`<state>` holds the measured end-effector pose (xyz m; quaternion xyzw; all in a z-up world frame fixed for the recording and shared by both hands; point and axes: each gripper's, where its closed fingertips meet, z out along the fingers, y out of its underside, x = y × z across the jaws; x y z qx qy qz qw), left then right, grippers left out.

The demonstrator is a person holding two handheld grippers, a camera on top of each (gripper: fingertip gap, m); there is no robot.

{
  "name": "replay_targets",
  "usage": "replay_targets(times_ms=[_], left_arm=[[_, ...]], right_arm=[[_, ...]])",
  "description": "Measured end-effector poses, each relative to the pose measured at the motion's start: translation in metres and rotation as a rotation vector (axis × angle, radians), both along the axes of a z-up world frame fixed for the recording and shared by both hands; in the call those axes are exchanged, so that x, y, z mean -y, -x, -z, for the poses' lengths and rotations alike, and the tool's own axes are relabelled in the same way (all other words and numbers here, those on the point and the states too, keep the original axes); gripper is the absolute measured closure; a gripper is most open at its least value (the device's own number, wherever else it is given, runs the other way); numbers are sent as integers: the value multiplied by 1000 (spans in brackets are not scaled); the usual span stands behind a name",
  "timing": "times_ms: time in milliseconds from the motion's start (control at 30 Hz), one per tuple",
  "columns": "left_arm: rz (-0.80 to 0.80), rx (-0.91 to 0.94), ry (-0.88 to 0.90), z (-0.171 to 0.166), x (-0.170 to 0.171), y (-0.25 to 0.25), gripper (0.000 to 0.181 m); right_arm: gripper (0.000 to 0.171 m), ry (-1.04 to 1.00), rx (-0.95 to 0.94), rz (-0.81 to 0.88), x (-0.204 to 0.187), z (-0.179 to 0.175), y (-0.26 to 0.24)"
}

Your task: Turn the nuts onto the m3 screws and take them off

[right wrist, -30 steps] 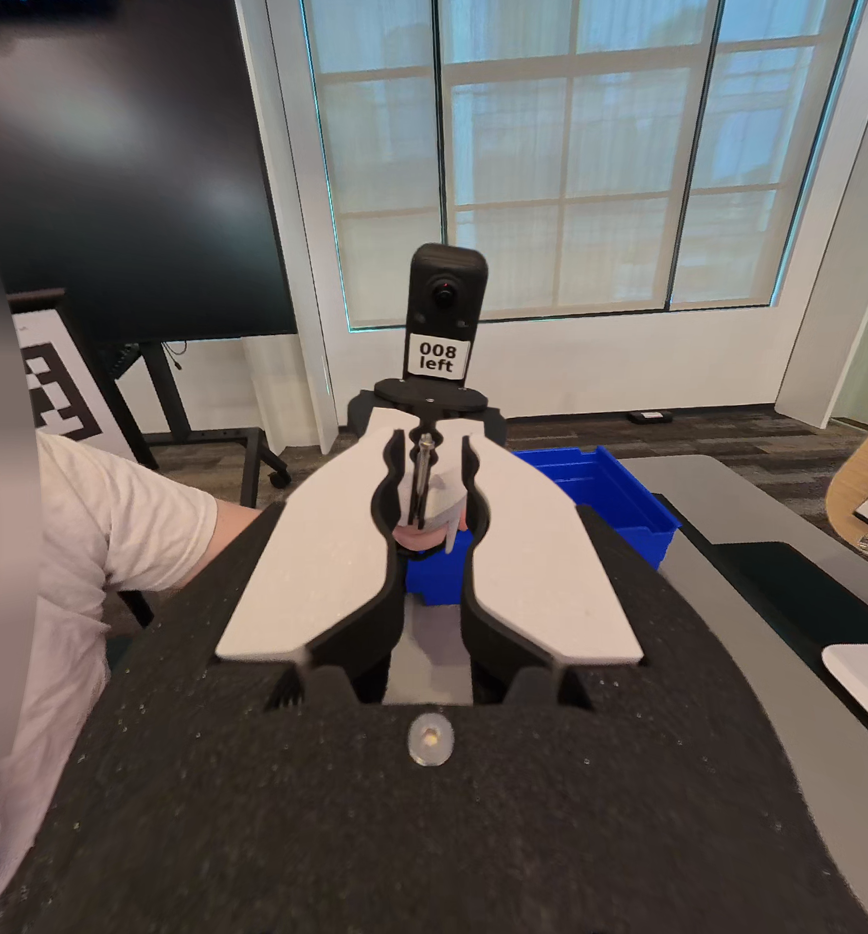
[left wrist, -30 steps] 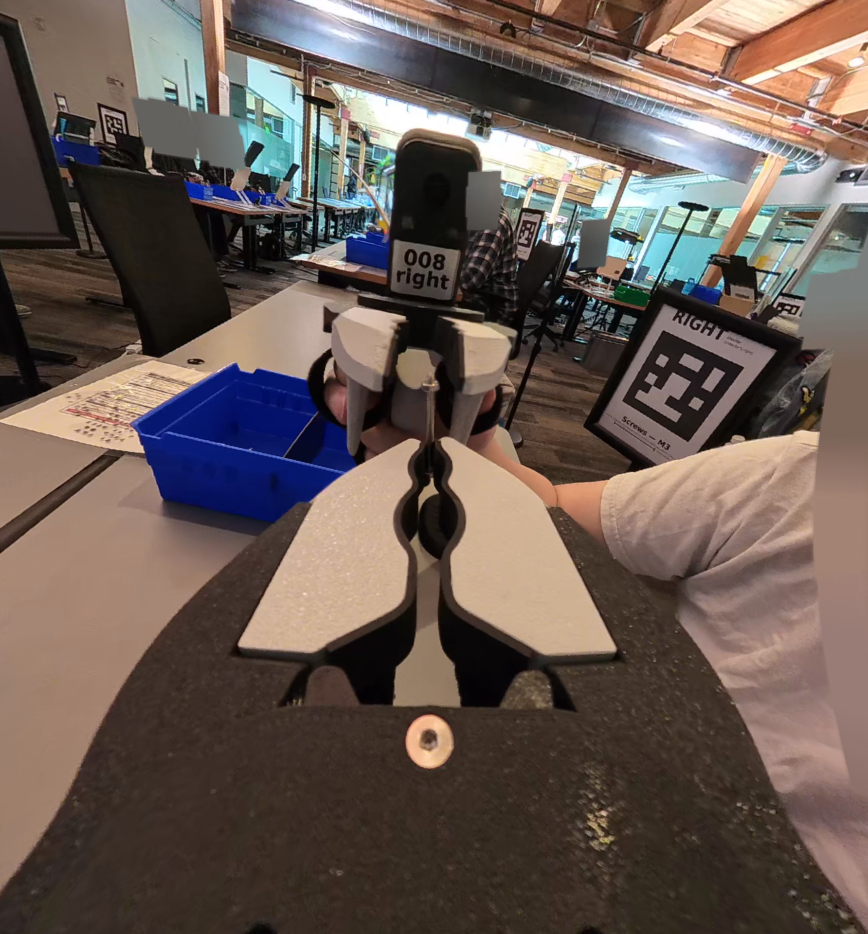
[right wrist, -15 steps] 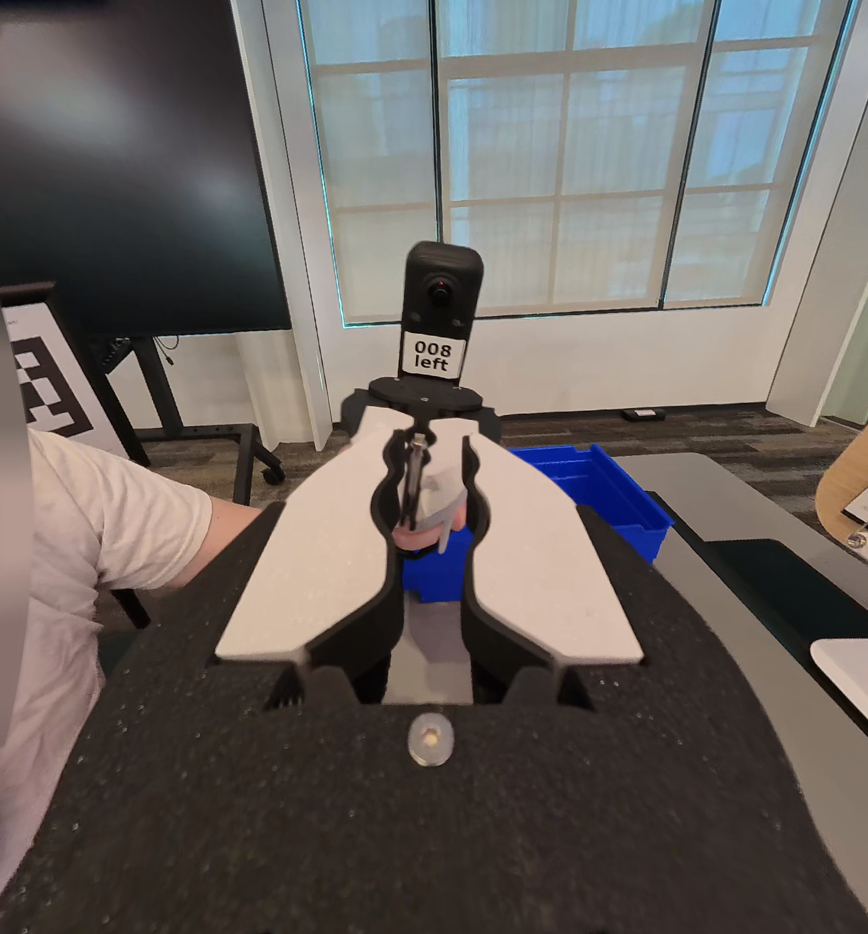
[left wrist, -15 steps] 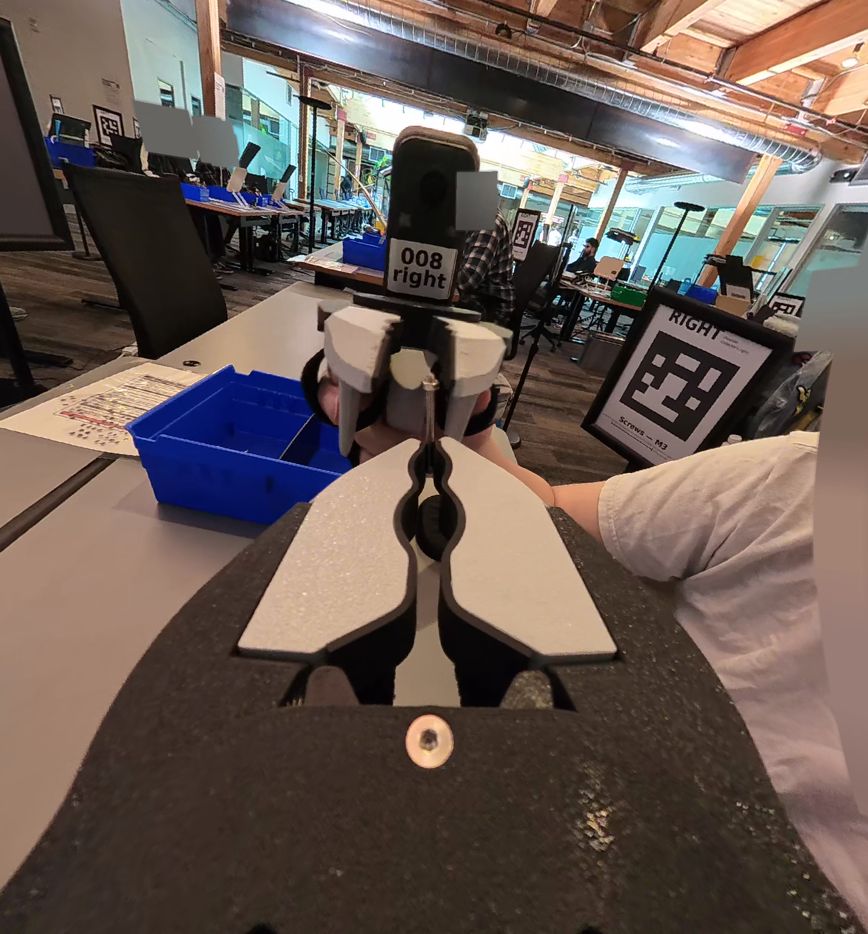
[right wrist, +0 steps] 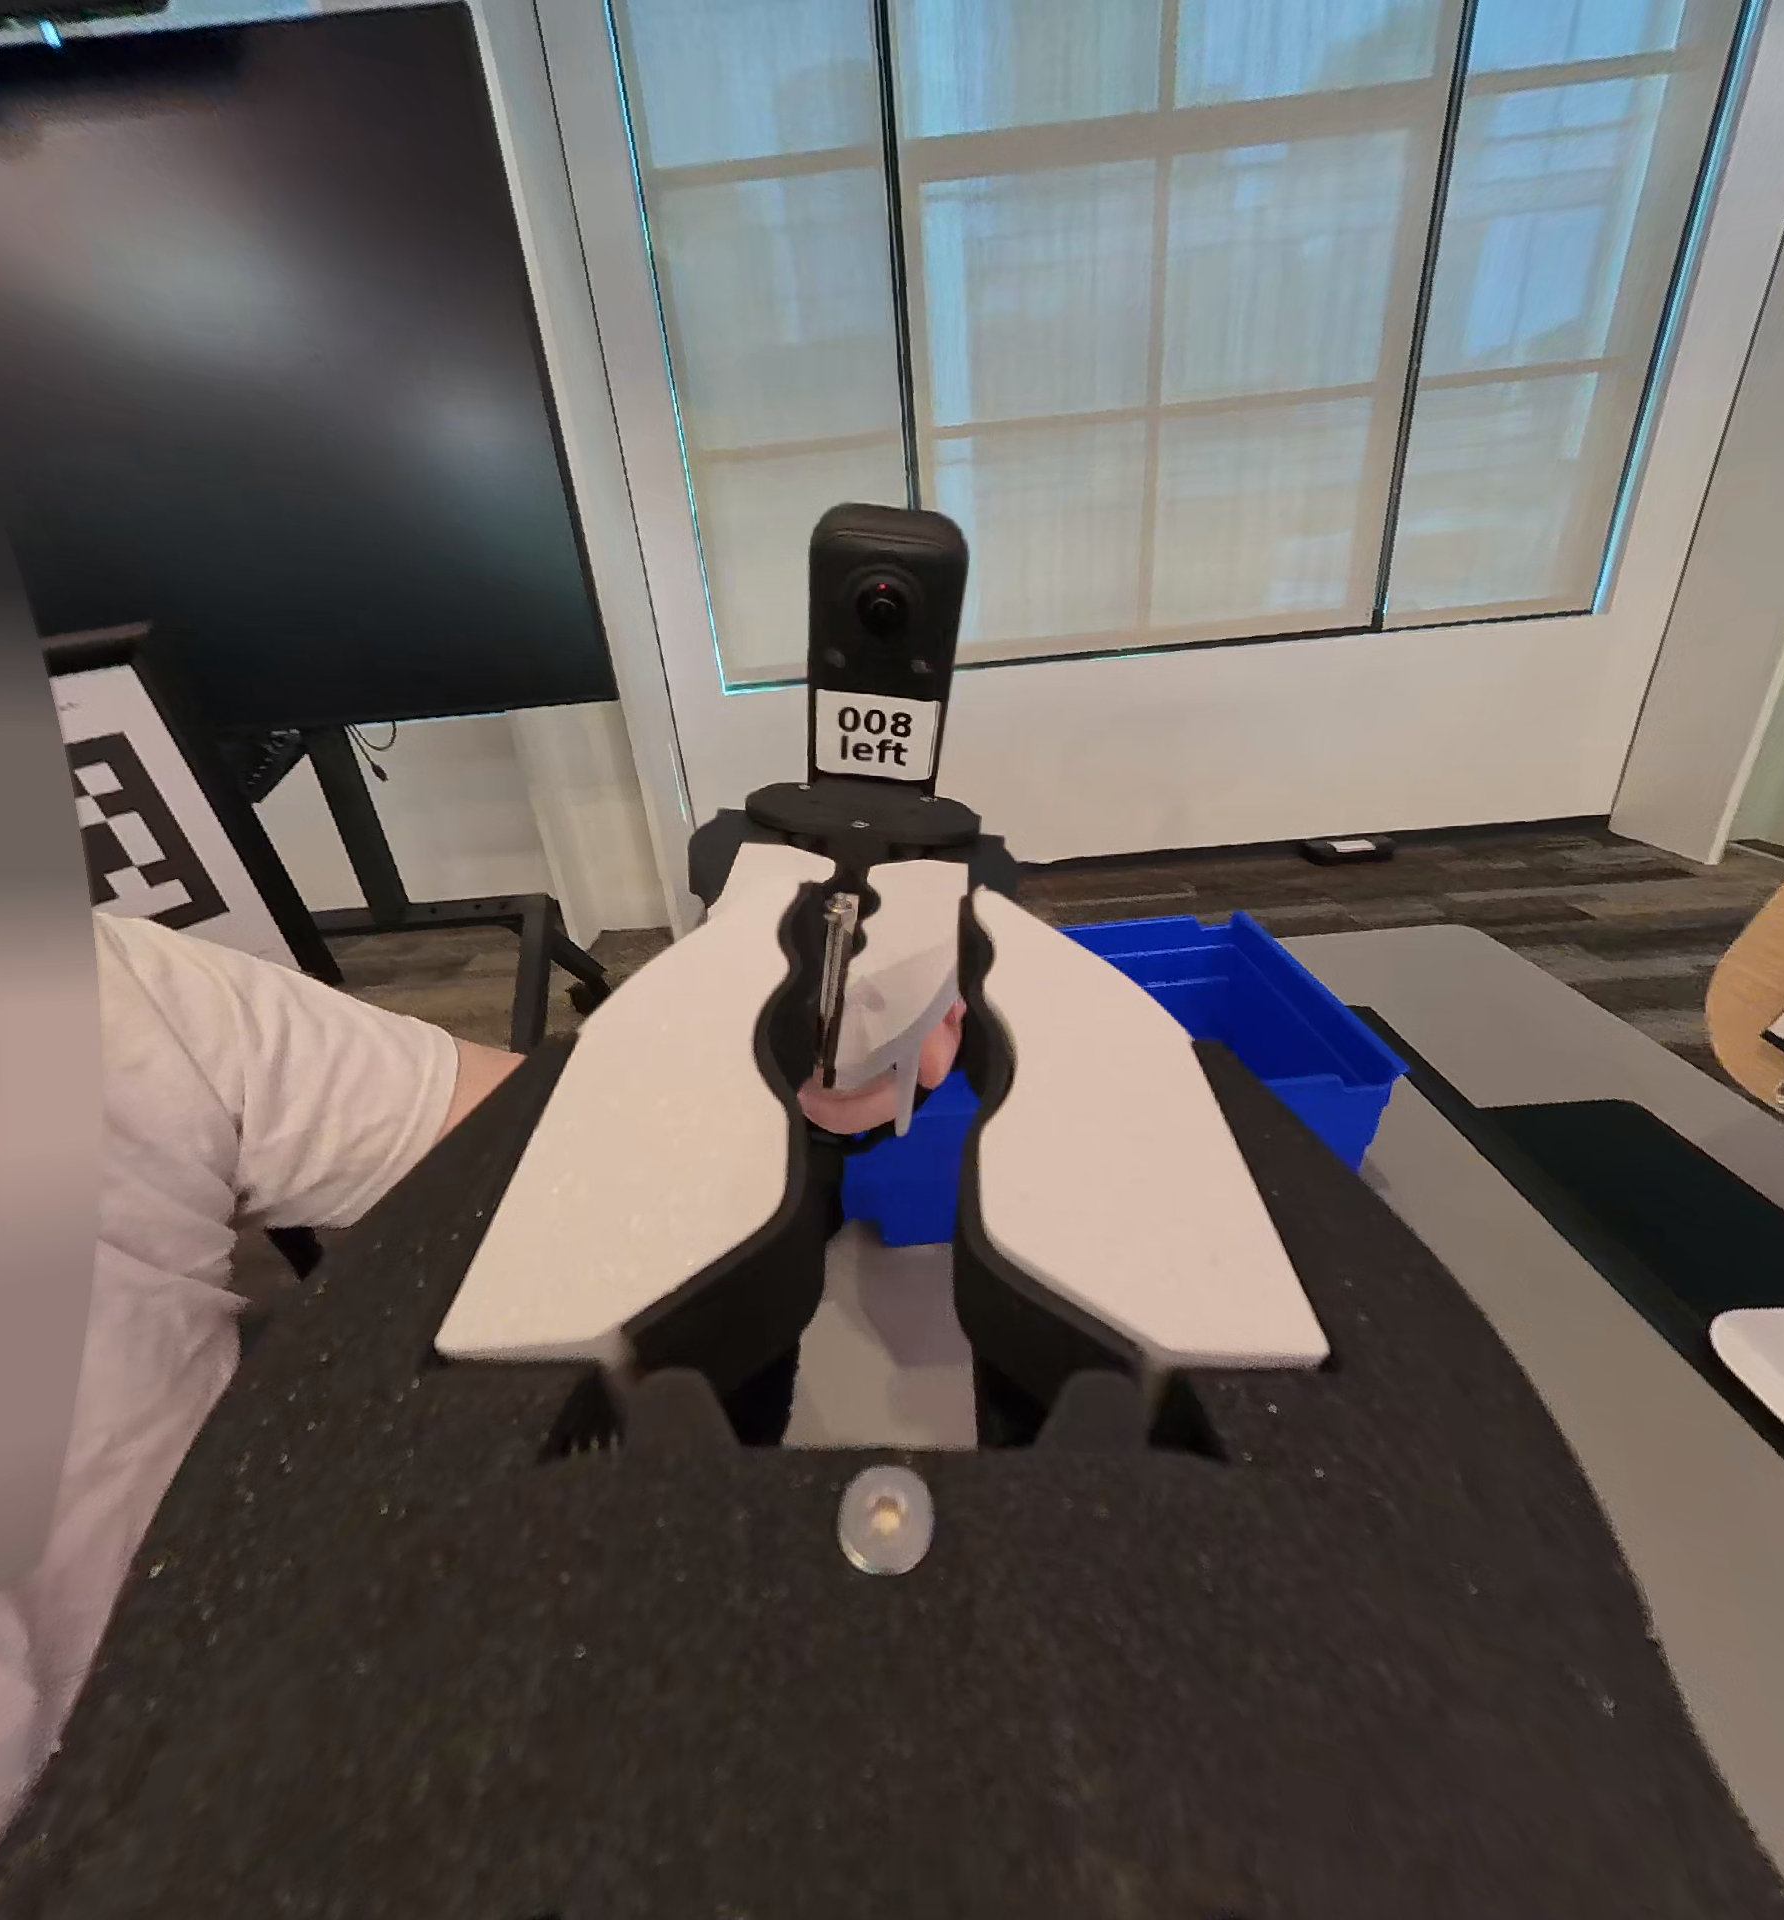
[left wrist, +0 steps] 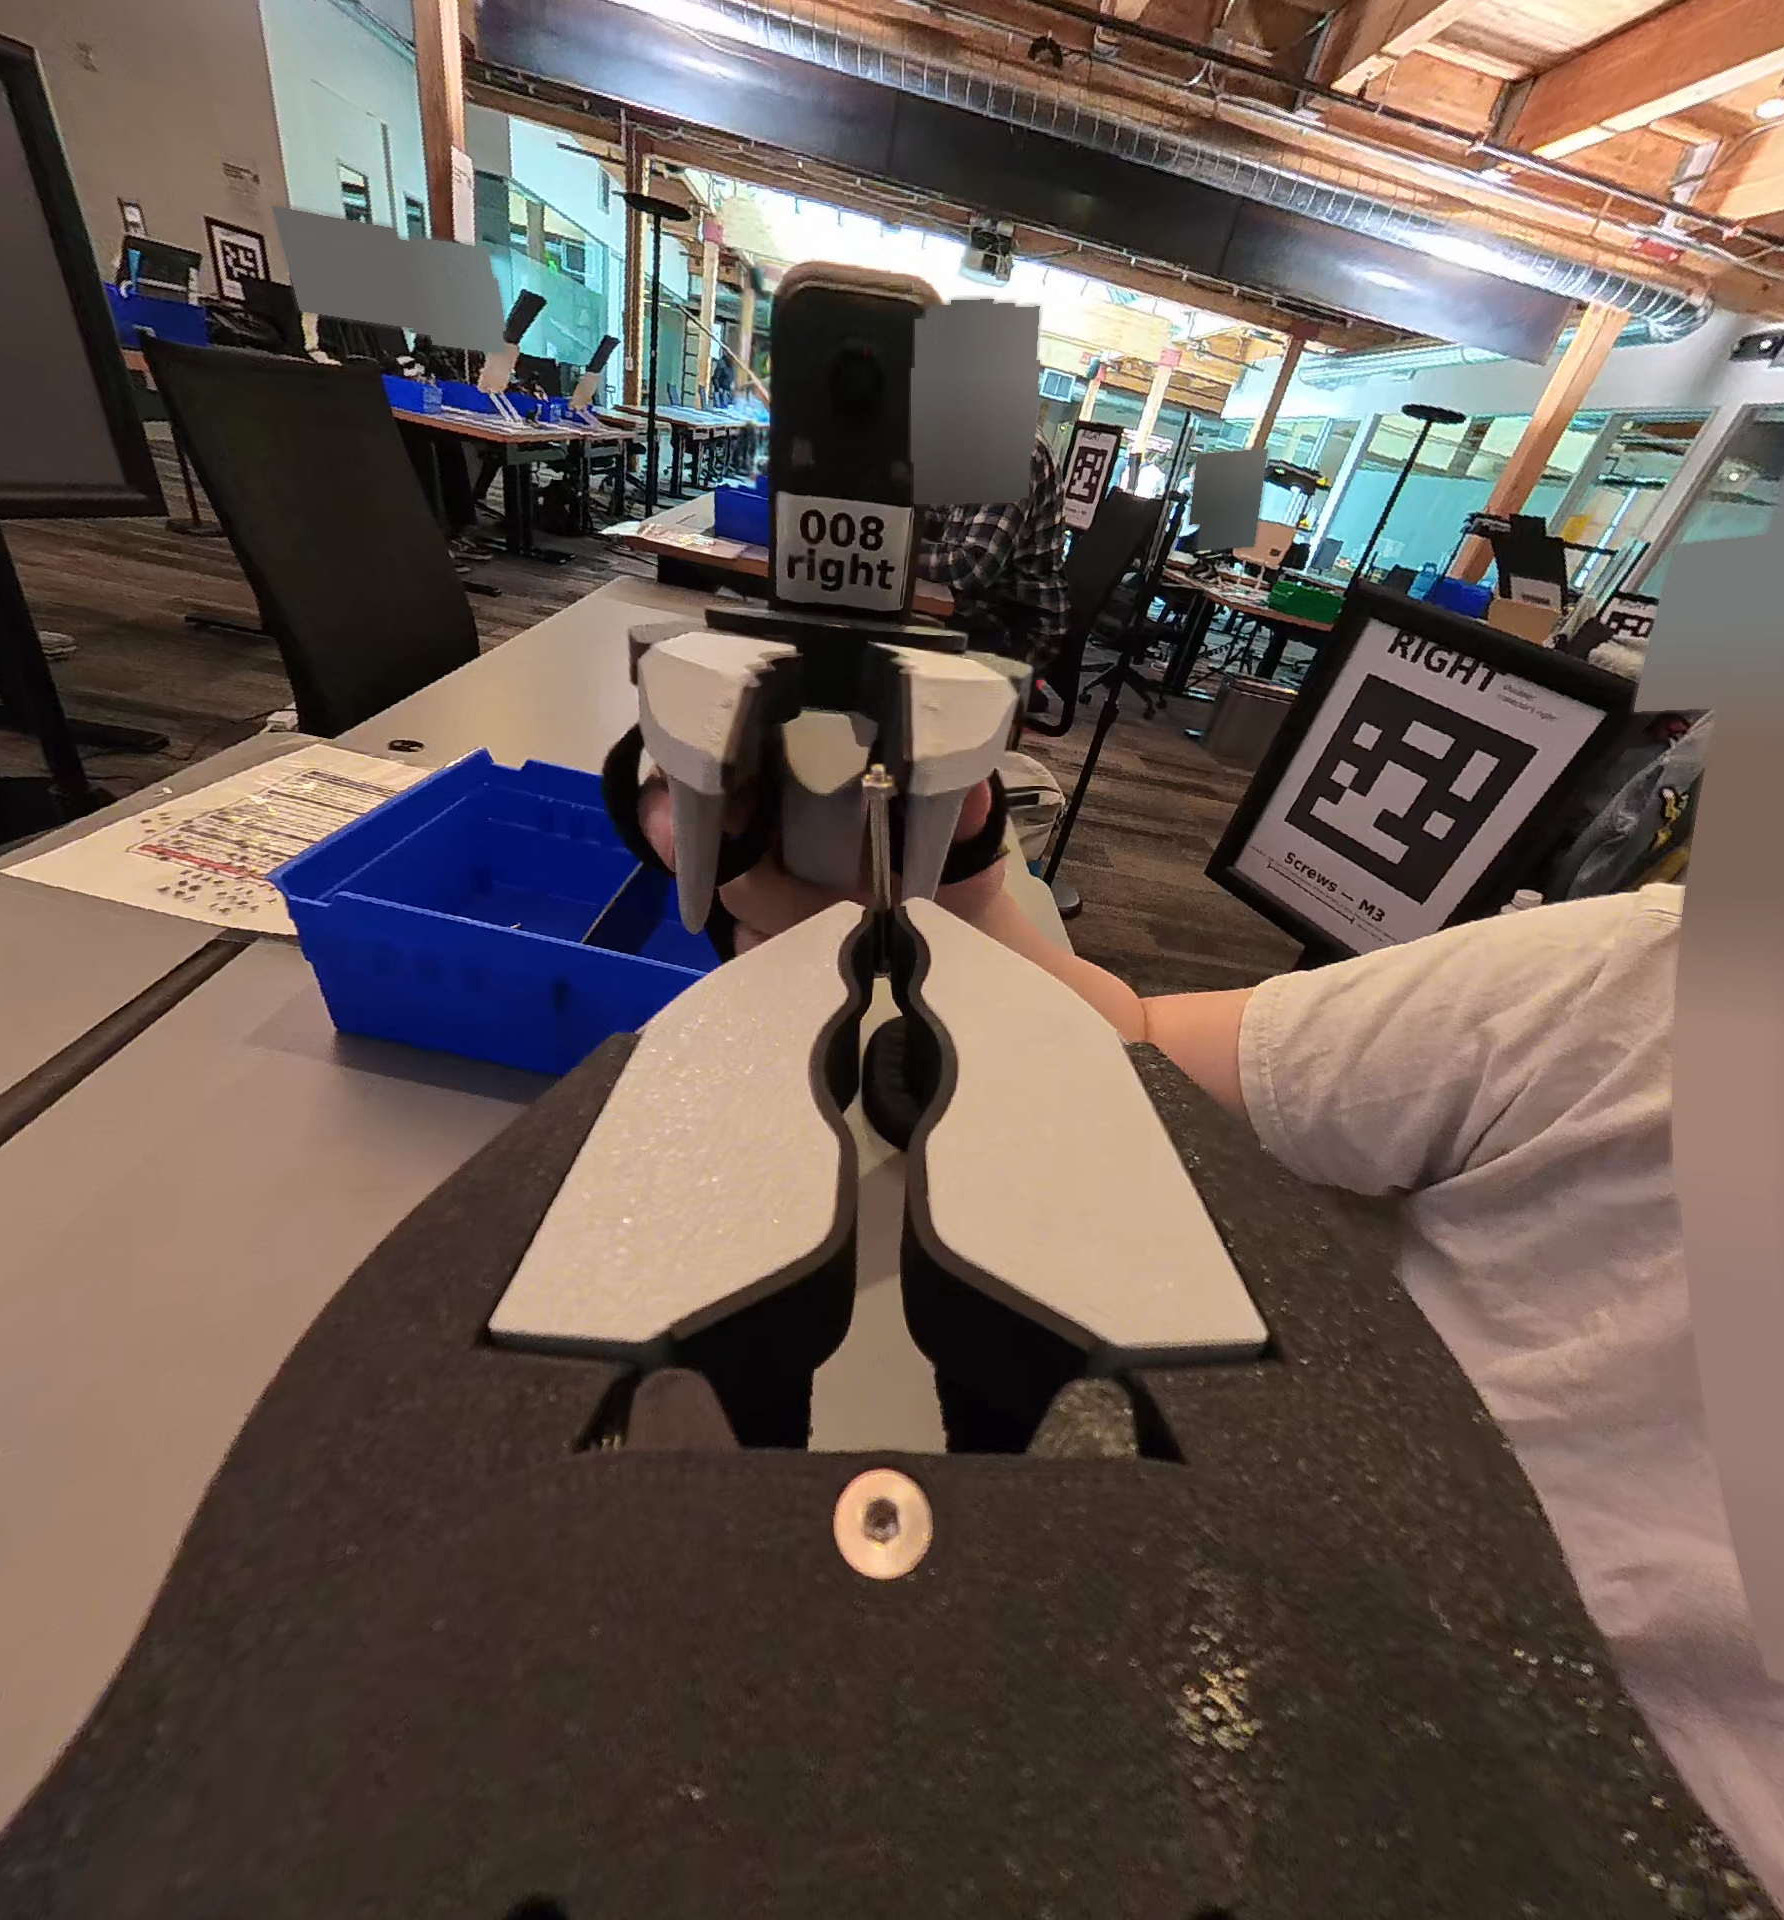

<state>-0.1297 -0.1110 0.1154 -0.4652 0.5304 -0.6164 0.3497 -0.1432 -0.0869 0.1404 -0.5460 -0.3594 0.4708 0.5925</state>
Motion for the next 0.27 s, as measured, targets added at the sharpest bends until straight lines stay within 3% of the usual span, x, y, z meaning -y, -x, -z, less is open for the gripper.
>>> replay_targets(times_ms=[67,267], left_arm=[[17,14,16,-3,1,2,180],[9,13,11,-3,0,3,180]], right_arm=[[154,28,-28,13,-6,-1,-8],[150,3,-54,-47,9,-10,-2]])
